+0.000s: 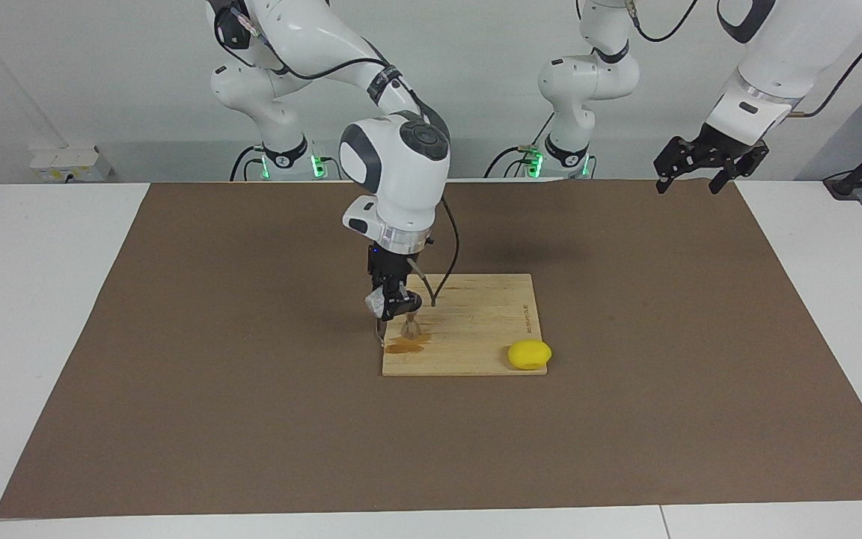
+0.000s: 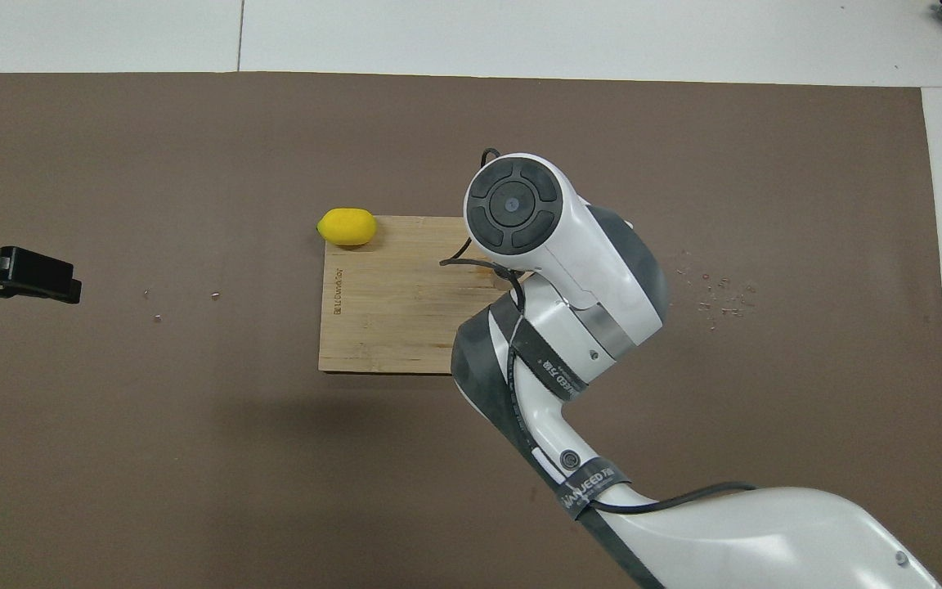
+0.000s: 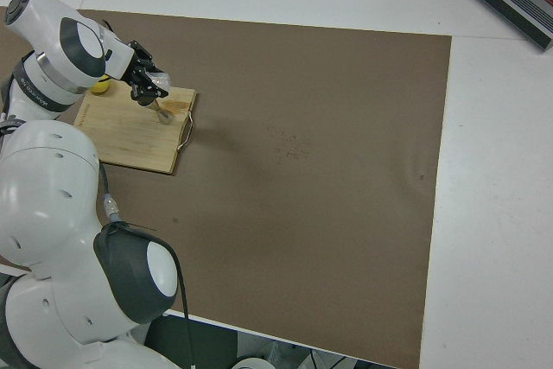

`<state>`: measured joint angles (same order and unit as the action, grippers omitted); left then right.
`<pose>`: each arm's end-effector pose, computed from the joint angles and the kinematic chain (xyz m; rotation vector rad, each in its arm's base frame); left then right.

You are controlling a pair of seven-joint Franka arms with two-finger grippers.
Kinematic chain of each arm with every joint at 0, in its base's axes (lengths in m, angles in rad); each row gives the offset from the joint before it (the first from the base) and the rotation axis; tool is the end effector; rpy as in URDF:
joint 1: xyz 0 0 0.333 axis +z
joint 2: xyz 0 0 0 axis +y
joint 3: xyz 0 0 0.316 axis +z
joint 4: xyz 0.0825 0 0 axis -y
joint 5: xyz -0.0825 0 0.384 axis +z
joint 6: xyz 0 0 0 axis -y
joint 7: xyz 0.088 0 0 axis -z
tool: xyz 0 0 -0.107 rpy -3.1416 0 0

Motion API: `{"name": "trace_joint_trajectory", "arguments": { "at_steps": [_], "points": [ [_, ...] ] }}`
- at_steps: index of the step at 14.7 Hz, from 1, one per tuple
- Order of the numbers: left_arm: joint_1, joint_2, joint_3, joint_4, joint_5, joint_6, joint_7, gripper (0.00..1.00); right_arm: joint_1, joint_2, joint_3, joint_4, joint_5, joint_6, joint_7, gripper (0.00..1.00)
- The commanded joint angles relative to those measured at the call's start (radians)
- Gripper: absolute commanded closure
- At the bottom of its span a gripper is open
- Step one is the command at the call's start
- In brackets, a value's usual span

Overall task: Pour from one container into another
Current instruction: 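Hold the glass cup tilted above the metal cup with the right gripper, then turn the glass cup upright and lift it away with the right gripper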

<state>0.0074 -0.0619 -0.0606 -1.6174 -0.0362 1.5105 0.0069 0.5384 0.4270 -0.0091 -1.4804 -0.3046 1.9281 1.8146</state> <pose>0.5276 -0.0332 0.6310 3.1079 -0.0952 -0.0713 0.6030 0.3297 0.4355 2.5087 -1.6799 0.4185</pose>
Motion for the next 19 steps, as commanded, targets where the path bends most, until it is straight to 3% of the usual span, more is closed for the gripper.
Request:
{"name": "trace_joint_trajectory", "arguments": {
  "at_steps": [1,10,19],
  "points": [
    [0.008,-0.027,-0.005,-0.030,0.010,0.007,0.002,0.00,0.002,0.013,0.003,0.023,-0.031,-0.003,0.015,0.86],
    [0.008,-0.027,-0.005,-0.029,0.010,0.007,0.002,0.00,-0.005,0.015,0.004,0.025,0.001,-0.003,0.015,0.85],
    [0.008,-0.027,-0.005,-0.029,0.010,0.007,0.002,0.00,-0.066,0.004,0.003,0.025,0.194,0.025,0.012,0.84]
  ]
}}
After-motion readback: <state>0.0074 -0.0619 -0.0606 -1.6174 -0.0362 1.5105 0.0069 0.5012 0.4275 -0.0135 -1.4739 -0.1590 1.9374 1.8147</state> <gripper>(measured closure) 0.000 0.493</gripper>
